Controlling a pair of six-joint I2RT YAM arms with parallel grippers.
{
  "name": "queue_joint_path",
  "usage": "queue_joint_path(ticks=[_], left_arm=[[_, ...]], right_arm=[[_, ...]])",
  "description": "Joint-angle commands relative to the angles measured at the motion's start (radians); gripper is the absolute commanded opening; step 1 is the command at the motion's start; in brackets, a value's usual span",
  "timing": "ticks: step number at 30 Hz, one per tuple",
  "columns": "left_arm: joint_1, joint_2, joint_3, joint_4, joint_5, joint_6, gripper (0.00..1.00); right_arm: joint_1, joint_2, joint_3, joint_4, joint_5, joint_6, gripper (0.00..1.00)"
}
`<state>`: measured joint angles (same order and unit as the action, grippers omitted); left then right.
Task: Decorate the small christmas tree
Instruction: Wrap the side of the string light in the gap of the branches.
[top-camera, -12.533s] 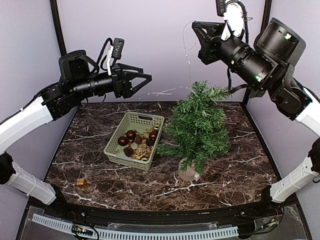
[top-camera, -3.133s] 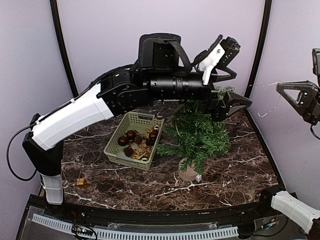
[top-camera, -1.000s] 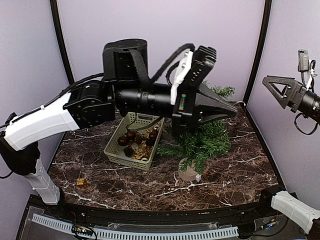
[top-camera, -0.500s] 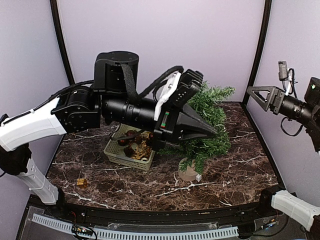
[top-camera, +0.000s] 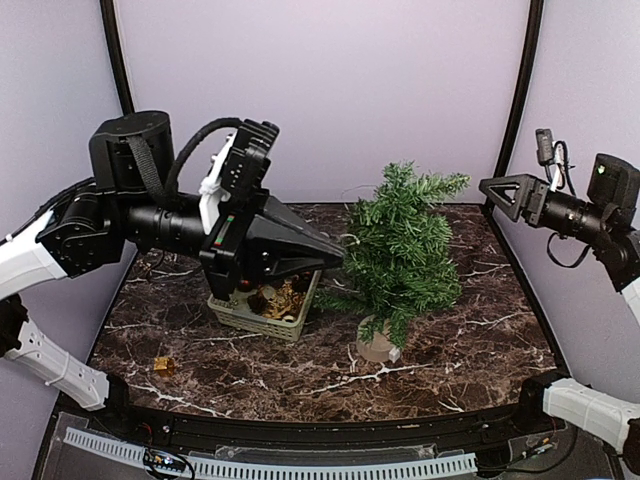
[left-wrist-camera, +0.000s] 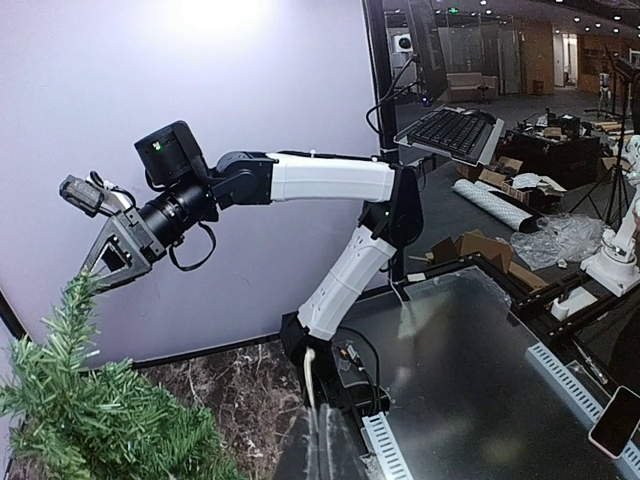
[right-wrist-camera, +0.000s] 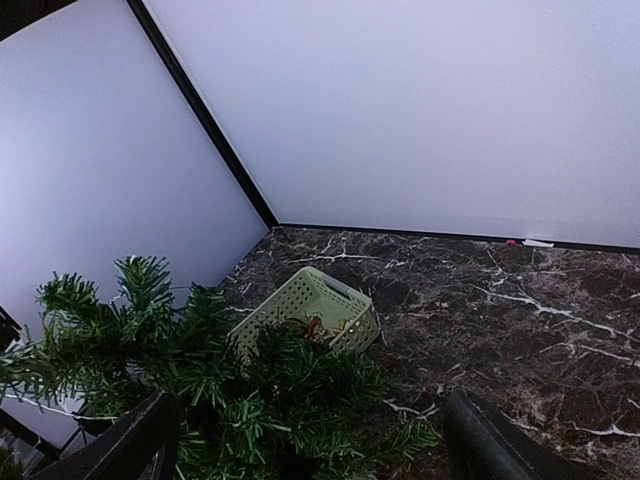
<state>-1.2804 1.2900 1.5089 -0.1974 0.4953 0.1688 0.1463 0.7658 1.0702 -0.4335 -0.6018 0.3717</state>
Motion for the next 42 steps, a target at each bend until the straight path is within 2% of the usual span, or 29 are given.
queue_joint_path(ticks=[1, 14, 18, 21, 27, 36, 42], left_arm=[[0.022, -0.072, -0.076, 0.044, -0.003, -0.047, 0.0], [0.072, -0.132, -0.118, 0.098, -0.006, -0.086, 0.0], [0.114, -0.085, -0.075, 0.116, -0.092, -0.107, 0.0], [0.193, -0.064, -0.095, 0.18, -0.175, -0.207, 0.0], [0.296, -0.056, -0.167, 0.333, -0.203, -0.36, 0.0], [0.432, -0.066, -0.295, 0.417, -0.146, -0.515, 0.0], [0.481, -0.049, -0.384, 0.513, -0.065, -0.601, 0.0]], right_arm=[[-0.002, 0.004, -0.018, 0.054, -0.002, -0.013, 0.93], [-0.002, 0.052, 0.011, 0.071, -0.019, -0.033, 0.93], [0.002, 0.104, 0.074, 0.068, -0.029, -0.042, 0.93], [0.012, 0.131, 0.111, 0.078, -0.027, -0.045, 0.93], [0.036, 0.167, 0.137, 0.096, -0.018, -0.047, 0.93], [0.068, 0.188, 0.127, 0.097, 0.024, -0.055, 0.93], [0.079, 0.189, 0.122, 0.099, 0.04, -0.053, 0.93]])
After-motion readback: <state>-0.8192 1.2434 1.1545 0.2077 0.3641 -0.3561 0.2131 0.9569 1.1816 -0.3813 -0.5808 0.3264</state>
